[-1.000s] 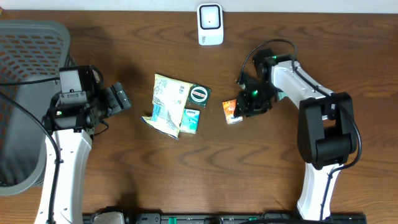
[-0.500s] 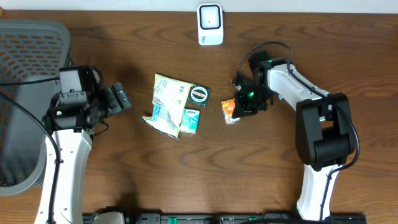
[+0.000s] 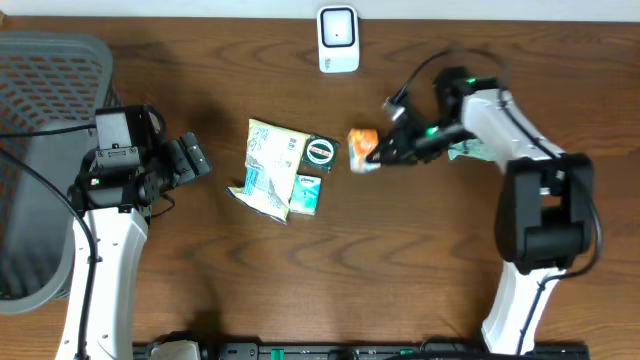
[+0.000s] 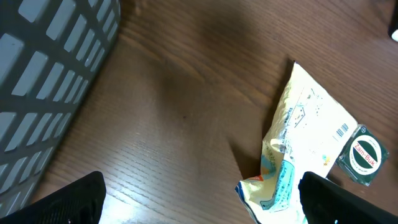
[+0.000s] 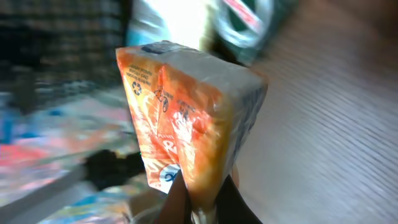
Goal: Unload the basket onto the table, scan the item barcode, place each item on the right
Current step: 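Regrasp the orange Kleenex pack with the right gripper and lift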
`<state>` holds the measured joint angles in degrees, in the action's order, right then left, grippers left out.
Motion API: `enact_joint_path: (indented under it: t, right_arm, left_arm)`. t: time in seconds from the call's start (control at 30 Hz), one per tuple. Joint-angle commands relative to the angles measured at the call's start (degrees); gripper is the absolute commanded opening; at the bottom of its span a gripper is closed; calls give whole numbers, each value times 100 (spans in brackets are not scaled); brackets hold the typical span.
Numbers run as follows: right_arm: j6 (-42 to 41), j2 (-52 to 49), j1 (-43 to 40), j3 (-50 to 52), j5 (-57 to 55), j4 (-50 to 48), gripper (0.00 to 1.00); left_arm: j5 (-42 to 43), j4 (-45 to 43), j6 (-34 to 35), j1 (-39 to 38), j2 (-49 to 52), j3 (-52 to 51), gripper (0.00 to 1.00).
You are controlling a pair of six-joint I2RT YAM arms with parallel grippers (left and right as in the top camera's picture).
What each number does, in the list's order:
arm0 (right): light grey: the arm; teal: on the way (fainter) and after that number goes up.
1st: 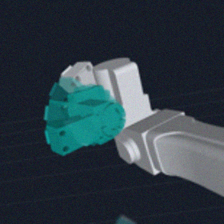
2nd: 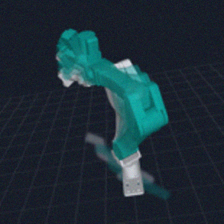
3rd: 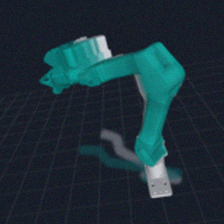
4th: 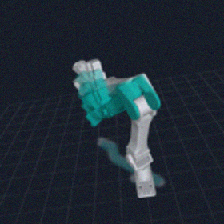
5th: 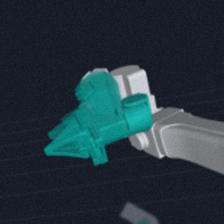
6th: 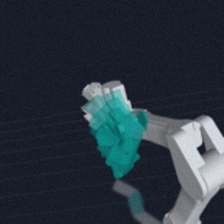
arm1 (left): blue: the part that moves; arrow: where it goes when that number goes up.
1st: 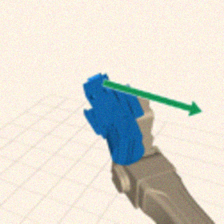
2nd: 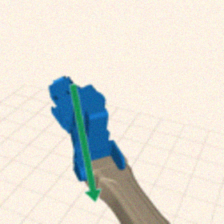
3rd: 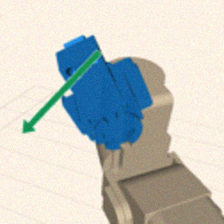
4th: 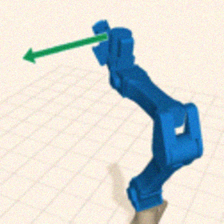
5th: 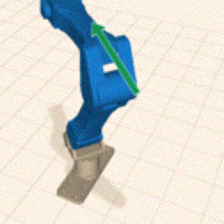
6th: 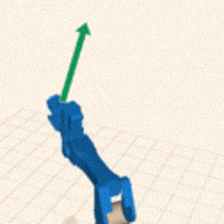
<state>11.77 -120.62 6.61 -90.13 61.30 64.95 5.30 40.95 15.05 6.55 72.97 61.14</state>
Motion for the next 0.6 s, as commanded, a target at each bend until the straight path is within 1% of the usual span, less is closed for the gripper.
enact_joint_path:
  t: [0.0, 0.17, 0.2, 0.4, 0.57]
  right_arm:
    - [529, 321, -245, -166, 1541, 68, 1]
    - [680, 332, -433, -166, 2435, 61, 1]
    - [826, 334, -474, -166, 2780, 61, 1]
    - [868, 411, -568, -181, 2824, 103, 1]
    - [964, 752, -638, -181, 2824, 221, 1]
  left_arm:
    - [9, 15, 9, 20, 13, 4, 98]
    - [9, 15, 9, 20, 13, 4, 98]
    - [9, 15, 9, 20, 13, 4, 98]
    - [9, 15, 9, 20, 13, 4, 98]
    - [9, 15, 9, 20, 13, 4, 98]
